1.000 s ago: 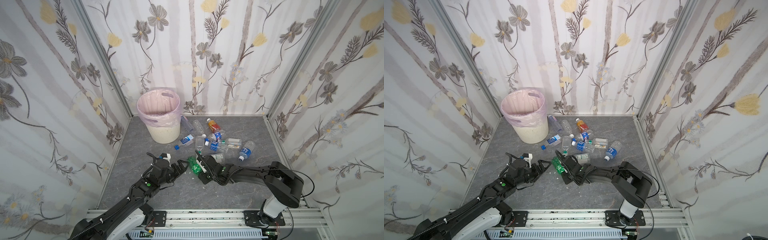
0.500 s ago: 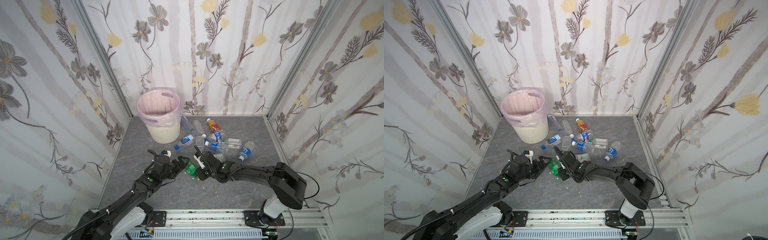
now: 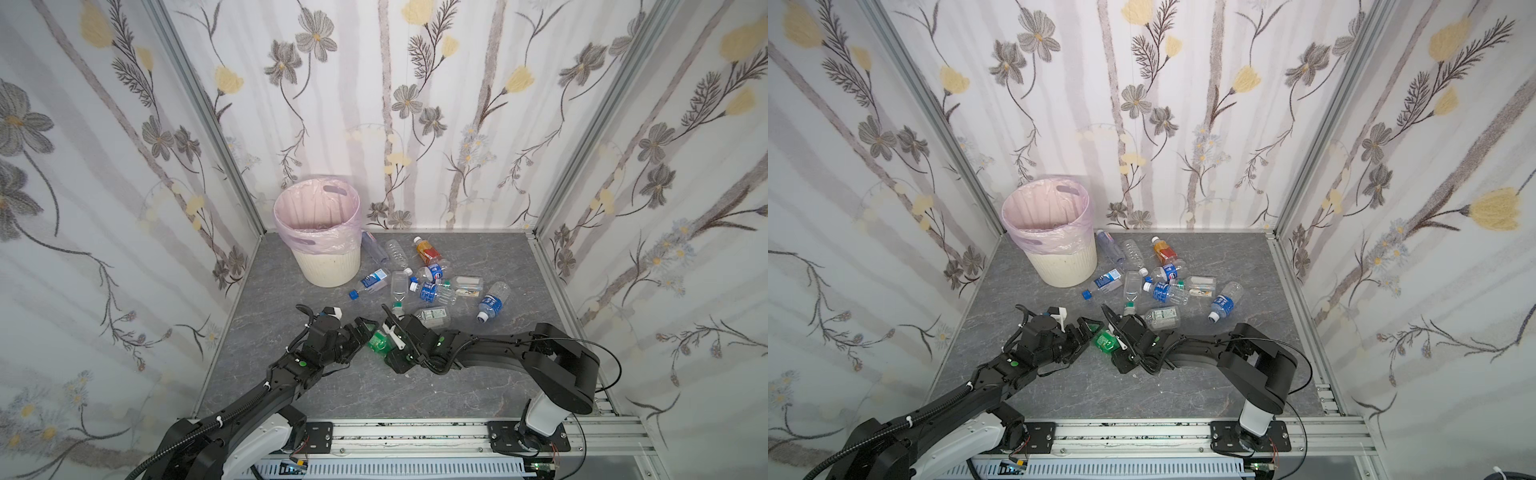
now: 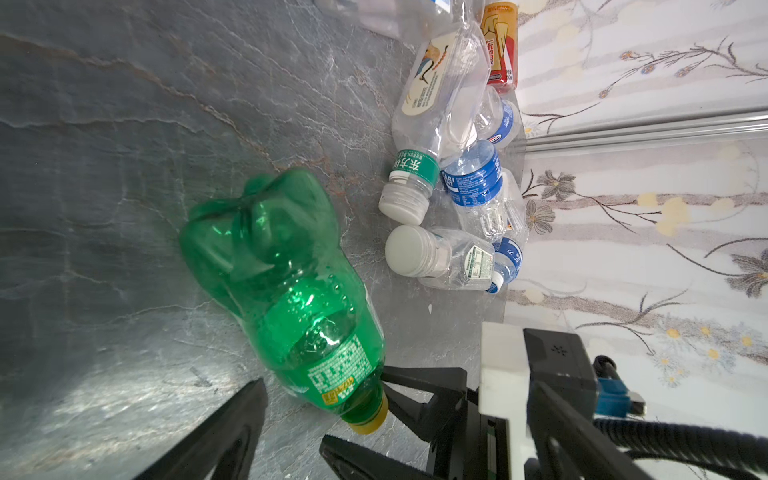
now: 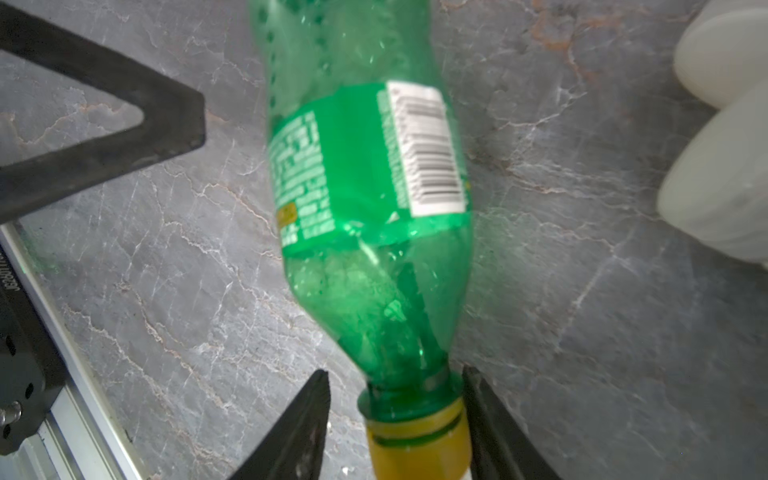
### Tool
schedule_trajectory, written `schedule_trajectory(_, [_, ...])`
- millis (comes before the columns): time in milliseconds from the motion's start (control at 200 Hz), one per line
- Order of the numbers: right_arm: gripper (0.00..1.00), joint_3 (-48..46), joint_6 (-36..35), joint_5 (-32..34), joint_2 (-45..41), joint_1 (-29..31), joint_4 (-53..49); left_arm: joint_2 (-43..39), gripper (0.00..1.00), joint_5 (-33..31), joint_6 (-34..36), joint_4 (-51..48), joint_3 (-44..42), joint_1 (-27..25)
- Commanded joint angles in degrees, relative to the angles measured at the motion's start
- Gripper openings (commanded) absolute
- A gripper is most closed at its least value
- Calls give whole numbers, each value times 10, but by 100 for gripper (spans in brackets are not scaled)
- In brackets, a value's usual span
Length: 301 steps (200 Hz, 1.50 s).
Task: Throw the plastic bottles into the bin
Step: 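Lift the green bottle with the right gripper while the left gripper approaches its base, then close the left gripper on the green bottle's base and open the right gripper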
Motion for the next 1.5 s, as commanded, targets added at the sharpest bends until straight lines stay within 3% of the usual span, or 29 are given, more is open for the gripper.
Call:
schedule_trajectory(0, [51, -2, 15, -12, 6, 2, 38, 5, 100, 6, -11, 44, -9, 3])
schedule_trajectory(295, [43, 4, 12, -12, 15, 3, 46, 22, 100, 19, -8, 55, -18, 14])
schedule_trajectory(485, [31, 5, 12, -17, 22, 3, 51, 23, 100, 24, -6, 55, -24, 22])
schedule_trajectory(1014, [25, 19, 17, -11, -41, 2, 27, 69, 99, 27, -19, 90, 4, 30])
schedule_trajectory(1264, [25, 28, 19, -12, -61, 2, 15, 85, 89, 18, -26, 104, 29, 31])
schedule_trajectory(1499, [25, 38, 19, -13, -75, 3, 4, 98, 69, 13, -23, 111, 39, 31])
